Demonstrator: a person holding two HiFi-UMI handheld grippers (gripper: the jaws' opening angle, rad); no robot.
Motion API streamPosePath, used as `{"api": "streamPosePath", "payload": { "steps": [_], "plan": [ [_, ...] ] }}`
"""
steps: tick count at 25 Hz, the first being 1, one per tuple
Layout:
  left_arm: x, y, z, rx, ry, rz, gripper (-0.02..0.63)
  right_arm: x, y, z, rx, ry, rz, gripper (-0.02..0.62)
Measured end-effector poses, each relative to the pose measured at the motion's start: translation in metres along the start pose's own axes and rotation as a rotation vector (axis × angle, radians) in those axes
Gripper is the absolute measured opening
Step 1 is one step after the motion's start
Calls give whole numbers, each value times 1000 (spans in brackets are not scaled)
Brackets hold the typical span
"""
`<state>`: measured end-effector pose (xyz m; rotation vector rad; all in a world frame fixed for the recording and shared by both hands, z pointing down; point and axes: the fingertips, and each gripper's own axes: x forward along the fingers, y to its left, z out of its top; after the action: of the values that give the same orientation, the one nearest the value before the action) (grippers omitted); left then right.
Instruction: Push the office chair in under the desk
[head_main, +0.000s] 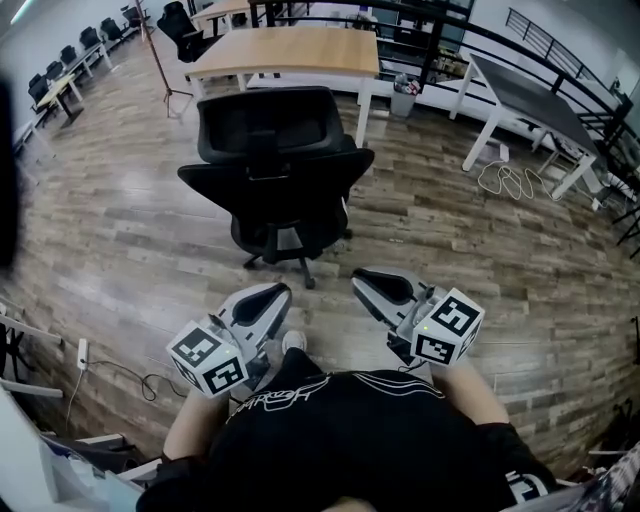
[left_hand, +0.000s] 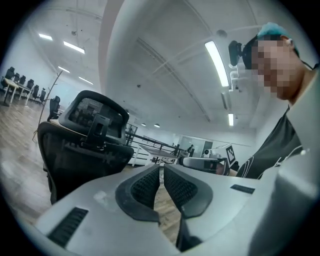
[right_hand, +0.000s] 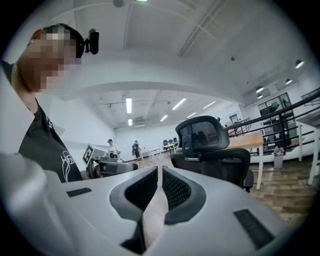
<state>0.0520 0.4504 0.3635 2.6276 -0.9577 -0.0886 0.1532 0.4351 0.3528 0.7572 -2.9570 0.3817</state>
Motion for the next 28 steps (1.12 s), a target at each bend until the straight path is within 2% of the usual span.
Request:
{"api": "streamPosePath", "payload": {
  "steps": [5, 10, 18, 24, 28],
  "plan": [
    [-1, 30, 2, 28, 15, 59, 22, 10, -22, 2, -49, 19, -65, 43],
    [1, 69, 10, 21, 17, 96, 88, 25, -58, 8, -97, 20, -207, 53],
    [4, 157, 20, 78, 48, 198, 209, 63, -121, 16, -146, 65, -312, 197],
    [3, 232, 42, 182, 92, 302, 267, 86, -177, 27, -183, 121, -413, 253],
    [-2, 280, 60, 301, 140, 381, 278, 99, -218, 27, -349, 245, -516, 265]
  ]
}}
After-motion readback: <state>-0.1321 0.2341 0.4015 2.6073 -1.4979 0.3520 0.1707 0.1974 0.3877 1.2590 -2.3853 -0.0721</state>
